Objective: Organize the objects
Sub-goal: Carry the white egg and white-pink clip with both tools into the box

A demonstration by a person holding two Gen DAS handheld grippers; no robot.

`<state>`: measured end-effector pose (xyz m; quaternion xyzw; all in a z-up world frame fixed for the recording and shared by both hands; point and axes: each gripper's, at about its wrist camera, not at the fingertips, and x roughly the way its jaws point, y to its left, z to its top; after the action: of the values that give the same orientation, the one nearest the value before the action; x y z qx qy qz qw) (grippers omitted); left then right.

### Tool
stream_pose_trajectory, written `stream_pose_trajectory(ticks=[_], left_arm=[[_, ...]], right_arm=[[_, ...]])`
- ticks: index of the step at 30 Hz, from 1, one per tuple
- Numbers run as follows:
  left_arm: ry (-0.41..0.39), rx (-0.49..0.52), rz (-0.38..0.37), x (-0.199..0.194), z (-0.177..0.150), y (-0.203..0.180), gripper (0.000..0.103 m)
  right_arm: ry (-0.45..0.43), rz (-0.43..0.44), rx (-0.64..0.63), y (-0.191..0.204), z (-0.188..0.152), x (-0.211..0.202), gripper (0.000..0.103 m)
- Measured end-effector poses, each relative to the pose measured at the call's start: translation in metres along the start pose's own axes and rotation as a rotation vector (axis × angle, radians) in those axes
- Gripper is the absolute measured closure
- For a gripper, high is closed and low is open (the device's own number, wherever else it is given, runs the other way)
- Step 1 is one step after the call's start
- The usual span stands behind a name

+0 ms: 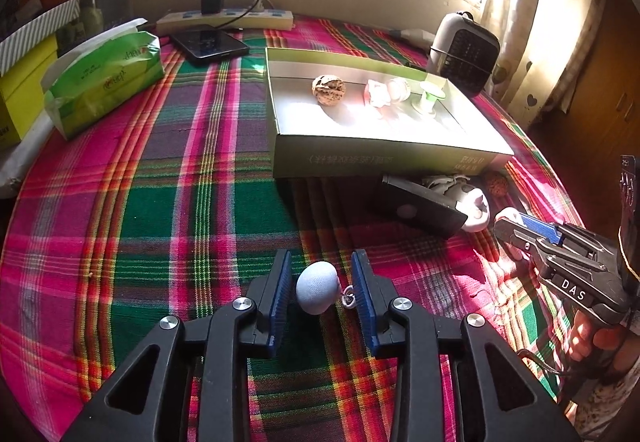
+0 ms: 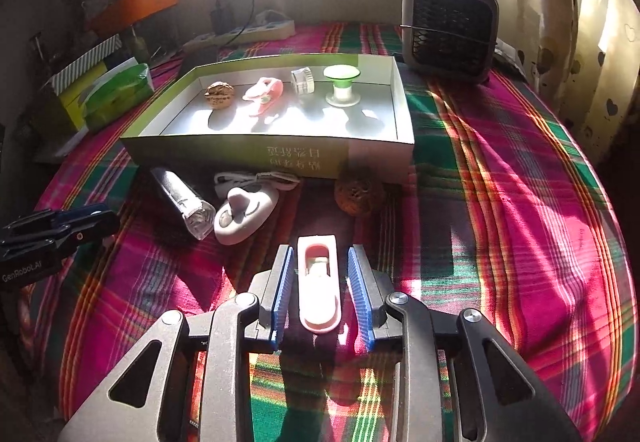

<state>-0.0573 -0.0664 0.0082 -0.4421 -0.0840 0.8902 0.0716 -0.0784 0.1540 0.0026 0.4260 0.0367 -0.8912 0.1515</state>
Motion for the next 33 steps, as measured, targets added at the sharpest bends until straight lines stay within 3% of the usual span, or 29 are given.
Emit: stream_pose_trajectory(ticks=[9,33], left_arm=[[0.001,-0.013,0.019,0.000,0.000,0.004,0.083],[-0.038,0.025,0.002,-0.013,0.017,-0.009,0.084]], right_arm=[[-0.001,-0.004,0.003,0.000,0.000,0.000,0.084],[-0.038,-0.002,0.000,-0.002,0.011,-0.013,0.085]])
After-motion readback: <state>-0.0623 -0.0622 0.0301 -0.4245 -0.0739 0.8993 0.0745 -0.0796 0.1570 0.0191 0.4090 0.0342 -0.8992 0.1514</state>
